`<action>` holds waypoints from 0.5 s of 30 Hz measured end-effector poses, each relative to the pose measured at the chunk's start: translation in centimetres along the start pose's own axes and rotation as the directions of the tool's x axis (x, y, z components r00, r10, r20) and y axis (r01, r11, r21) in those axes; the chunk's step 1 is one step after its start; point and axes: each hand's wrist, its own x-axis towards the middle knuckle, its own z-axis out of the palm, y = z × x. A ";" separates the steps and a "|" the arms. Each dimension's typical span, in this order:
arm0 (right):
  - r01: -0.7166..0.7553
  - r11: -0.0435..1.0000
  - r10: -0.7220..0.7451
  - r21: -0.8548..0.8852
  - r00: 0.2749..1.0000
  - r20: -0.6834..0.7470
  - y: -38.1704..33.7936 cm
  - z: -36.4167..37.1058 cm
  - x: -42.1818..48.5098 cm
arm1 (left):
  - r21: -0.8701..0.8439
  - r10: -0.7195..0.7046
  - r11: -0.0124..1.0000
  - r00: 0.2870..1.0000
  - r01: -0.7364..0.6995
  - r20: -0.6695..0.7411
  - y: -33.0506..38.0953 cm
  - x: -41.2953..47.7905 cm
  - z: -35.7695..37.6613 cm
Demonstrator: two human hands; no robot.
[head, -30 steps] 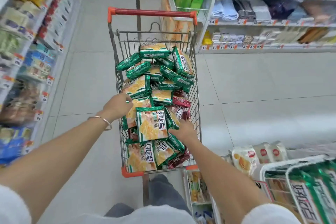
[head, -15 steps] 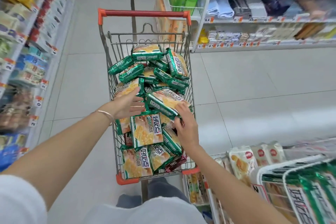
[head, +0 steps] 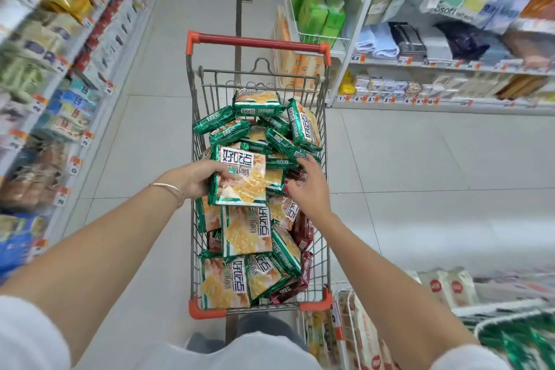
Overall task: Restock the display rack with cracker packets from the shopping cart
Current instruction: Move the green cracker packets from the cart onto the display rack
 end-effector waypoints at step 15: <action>-0.123 0.956 0.127 -0.266 0.992 -0.003 -1.7 -3.0 13.6 | -0.264 0.018 0.963 0.988 -0.059 -0.153 -1.4 -0.5 -1.0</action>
